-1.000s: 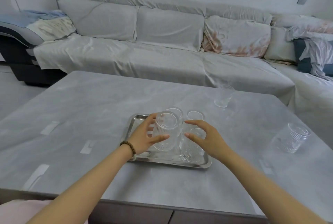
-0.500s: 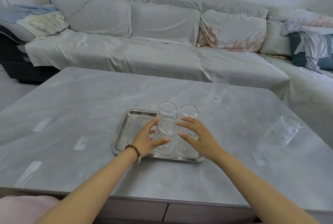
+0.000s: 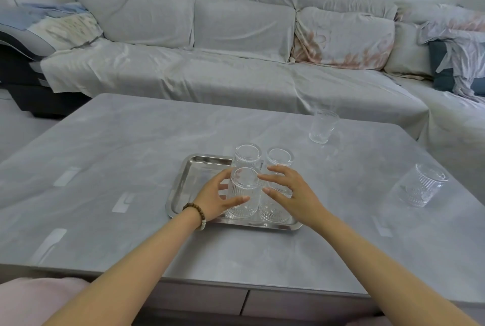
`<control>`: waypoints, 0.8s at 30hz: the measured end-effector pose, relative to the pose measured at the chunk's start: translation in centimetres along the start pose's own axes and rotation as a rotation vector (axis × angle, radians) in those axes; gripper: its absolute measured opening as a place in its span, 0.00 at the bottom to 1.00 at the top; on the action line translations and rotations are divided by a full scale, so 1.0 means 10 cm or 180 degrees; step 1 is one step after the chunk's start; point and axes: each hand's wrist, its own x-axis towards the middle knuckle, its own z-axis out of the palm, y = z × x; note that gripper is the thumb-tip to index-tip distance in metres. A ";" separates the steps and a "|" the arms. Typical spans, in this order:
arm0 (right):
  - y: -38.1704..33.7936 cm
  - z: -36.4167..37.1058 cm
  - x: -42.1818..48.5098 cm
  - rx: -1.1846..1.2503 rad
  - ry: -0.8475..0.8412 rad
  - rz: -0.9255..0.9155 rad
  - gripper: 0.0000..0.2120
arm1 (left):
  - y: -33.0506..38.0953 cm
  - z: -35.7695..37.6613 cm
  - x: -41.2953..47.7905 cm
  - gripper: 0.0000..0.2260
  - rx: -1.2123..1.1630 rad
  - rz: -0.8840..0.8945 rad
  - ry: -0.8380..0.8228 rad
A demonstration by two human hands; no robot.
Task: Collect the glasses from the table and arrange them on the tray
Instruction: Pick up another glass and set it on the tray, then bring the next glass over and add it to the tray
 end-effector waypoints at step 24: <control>0.76 -0.96 0.70 0.0720 0.0810 0.0740 0.17 | 0.62 -0.21 1.47 0.24 0.0725 0.0269 0.0140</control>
